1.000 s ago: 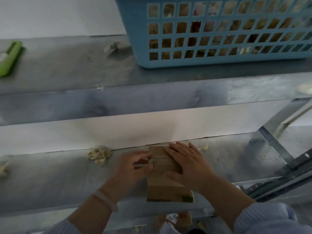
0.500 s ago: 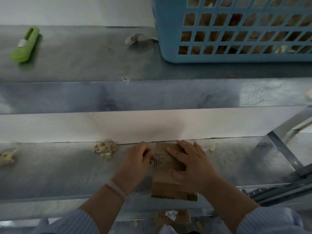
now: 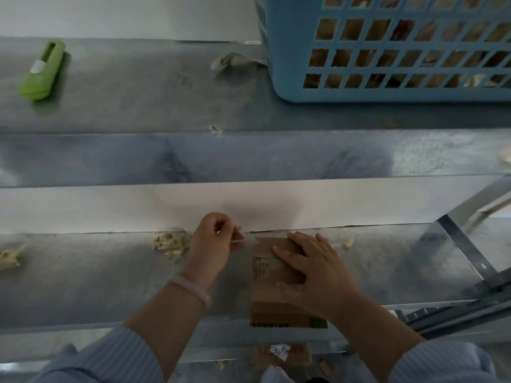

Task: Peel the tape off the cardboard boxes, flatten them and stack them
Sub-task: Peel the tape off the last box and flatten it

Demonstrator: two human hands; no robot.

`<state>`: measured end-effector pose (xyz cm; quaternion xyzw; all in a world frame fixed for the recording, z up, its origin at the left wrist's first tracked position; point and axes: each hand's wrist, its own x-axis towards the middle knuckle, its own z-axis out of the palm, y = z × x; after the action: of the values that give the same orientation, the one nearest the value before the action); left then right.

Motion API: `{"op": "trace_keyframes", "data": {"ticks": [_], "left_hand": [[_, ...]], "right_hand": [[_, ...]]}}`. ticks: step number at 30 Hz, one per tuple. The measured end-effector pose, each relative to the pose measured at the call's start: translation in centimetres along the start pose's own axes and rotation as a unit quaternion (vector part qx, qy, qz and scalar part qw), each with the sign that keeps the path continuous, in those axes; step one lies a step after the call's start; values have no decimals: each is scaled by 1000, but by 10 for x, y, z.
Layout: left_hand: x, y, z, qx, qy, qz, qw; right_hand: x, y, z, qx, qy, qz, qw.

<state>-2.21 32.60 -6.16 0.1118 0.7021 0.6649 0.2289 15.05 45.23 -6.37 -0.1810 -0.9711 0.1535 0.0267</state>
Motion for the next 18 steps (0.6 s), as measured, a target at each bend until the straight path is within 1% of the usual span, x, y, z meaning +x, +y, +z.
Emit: {"op": "trace_keyframes", "data": {"ticks": [3, 6, 8, 11, 15, 16, 18], "left_hand": [[3, 5, -4, 46, -55, 38, 997], [-5, 4, -10, 138, -78, 94, 983], [-10, -1, -15, 196, -84, 125, 969], [-13, -9, -19, 257, -108, 148, 949], [-6, -9, -18, 380, -170, 172, 893], [-5, -8, -16, 392, -177, 177, 885], [-5, -6, -15, 386, -162, 179, 890]], "right_hand": [[0, -1, 0, -2, 2, 1, 1000], [0, -1, 2, 5, 10, 1, 1000], [0, -1, 3, 10, 15, 2, 1000], [0, 0, 3, 13, 16, -1, 1000], [-1, 0, 4, 14, 22, -2, 1000], [-1, 0, 4, 13, 22, -2, 1000], [-1, -1, 3, 9, 23, -5, 1000]]}}
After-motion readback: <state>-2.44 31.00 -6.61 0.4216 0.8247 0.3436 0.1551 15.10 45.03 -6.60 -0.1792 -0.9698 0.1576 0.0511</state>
